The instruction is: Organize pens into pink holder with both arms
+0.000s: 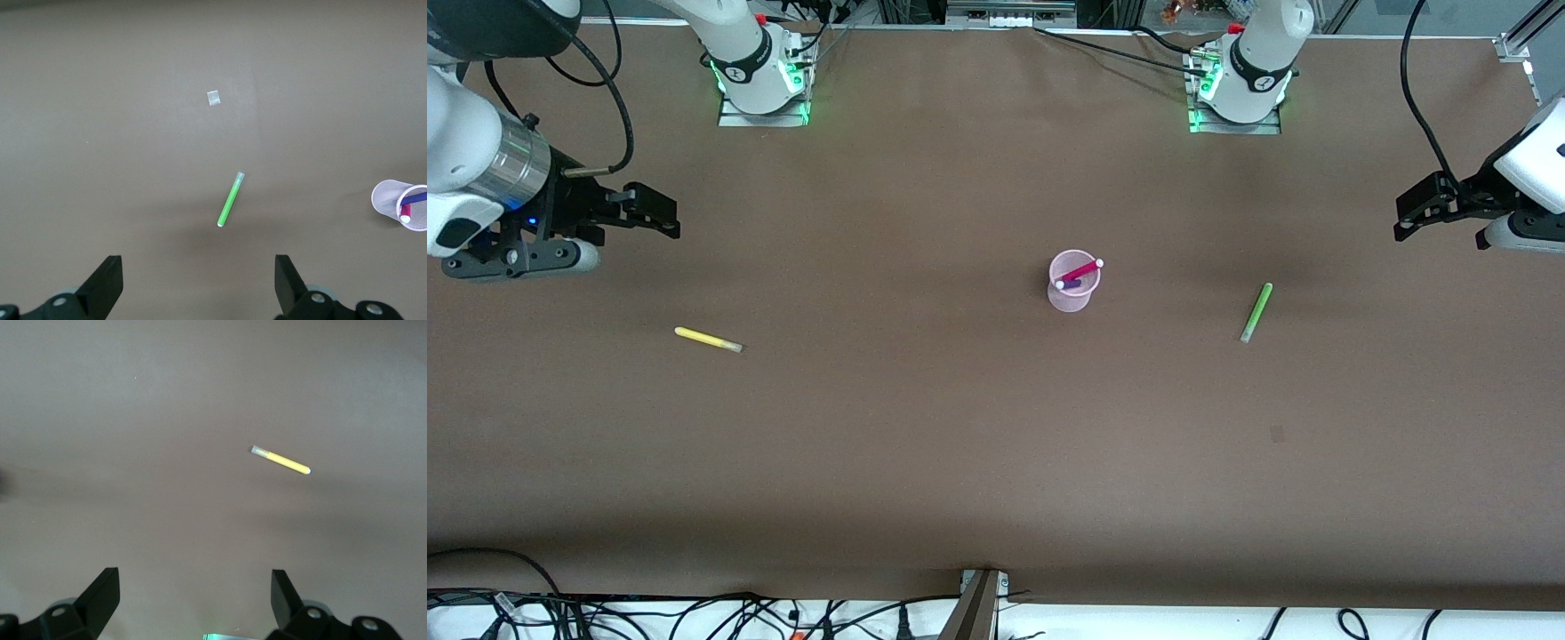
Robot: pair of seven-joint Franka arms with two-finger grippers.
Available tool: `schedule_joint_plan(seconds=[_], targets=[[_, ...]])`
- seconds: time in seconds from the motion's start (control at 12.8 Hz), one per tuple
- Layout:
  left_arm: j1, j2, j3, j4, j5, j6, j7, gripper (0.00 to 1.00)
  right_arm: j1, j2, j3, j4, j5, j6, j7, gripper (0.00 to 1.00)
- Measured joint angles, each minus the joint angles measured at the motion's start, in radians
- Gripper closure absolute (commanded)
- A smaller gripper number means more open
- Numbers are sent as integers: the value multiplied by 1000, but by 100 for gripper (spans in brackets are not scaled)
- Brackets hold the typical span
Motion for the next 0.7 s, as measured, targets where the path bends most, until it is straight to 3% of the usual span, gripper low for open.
schedule_joint_plan(seconds=[0.7], targets=[[2, 0, 0, 0, -19, 0, 0, 0, 13, -18, 9, -36, -13, 39, -15, 0]])
